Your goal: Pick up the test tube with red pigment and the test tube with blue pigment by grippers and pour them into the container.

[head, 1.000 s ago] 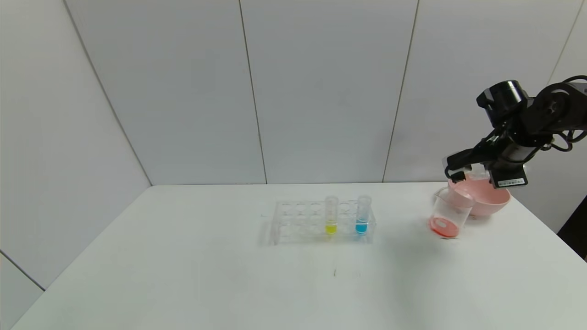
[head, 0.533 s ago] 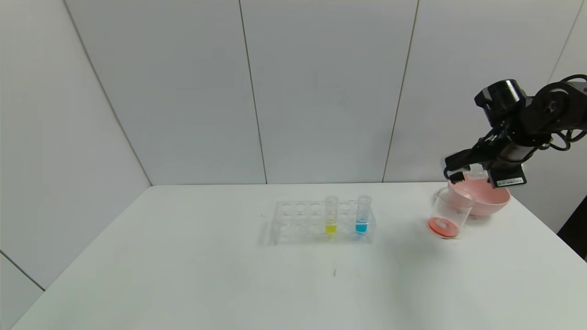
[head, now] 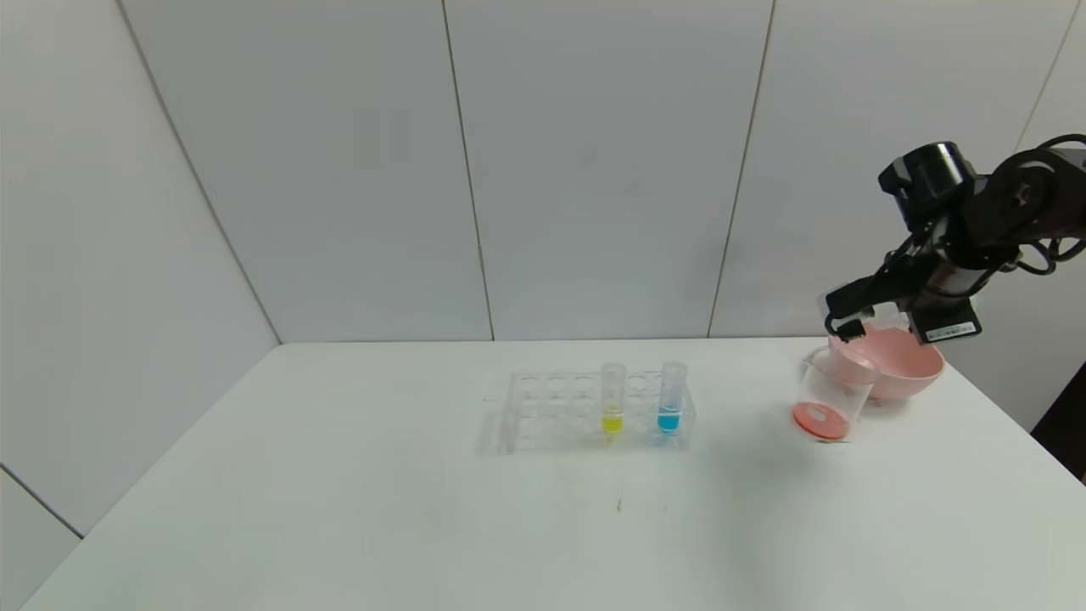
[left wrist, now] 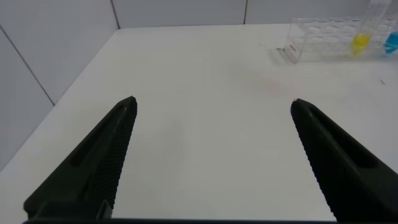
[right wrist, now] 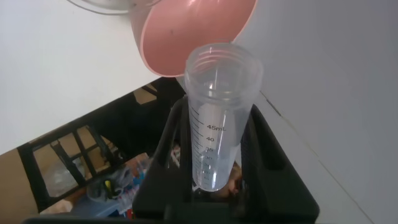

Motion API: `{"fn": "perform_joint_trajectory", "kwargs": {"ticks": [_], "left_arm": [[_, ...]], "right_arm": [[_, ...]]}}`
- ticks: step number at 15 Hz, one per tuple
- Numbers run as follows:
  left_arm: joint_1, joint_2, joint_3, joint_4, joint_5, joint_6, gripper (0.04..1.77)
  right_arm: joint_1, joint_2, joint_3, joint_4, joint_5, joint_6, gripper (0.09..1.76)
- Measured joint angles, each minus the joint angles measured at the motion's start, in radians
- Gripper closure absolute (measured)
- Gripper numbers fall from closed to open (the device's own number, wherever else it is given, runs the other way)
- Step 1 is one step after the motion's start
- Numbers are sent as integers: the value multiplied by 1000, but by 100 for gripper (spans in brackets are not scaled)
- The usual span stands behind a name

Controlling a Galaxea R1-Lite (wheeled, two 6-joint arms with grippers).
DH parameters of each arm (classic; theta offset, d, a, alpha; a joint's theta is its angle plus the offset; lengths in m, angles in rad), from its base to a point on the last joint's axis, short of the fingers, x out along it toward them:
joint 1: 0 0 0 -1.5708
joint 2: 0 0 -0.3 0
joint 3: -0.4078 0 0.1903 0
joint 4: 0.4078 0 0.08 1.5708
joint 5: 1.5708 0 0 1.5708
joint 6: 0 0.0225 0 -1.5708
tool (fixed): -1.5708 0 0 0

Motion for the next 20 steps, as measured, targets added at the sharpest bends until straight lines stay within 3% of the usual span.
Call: {"fn": "perform_joint_trajectory", "kwargs": {"ticks": [6,9,12,17,20], "left_arm": [[0,0,0,0,0,0,5],[0,0,0,0,0,0,5],[0,0,0,0,0,0,5],[0,0,0,0,0,0,5],[0,0,0,0,0,0,5]], "right_arm": [[12,1,1,-24,-2,14,134],[-6,13,5,-121,122,104,134],[-44,21,6,-170,283,300,134],[-74,-1,11,-179,600,774,134],[-75,-45,18,-189,677,1100,134]]}}
